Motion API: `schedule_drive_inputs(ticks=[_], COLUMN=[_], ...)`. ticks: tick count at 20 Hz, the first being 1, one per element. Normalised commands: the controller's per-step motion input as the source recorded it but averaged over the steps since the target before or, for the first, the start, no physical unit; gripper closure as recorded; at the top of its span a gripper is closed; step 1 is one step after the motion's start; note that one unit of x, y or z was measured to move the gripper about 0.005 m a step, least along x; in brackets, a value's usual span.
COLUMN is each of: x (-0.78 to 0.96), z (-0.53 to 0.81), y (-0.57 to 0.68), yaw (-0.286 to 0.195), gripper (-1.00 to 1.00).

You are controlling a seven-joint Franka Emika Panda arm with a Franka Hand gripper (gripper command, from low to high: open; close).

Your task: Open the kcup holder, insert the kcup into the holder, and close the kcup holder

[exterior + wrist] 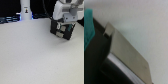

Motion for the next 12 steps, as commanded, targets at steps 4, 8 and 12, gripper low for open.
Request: schedule_drive_inputs(ticks=[4,8,12], x=[-0.79,-0.39,0.08], z=[0.0,0.28,1.0], y=[0.42,0.37,0.22], yaw=[0.076,0.077,0.04], gripper=[-1.0,-1.0,-1.0])
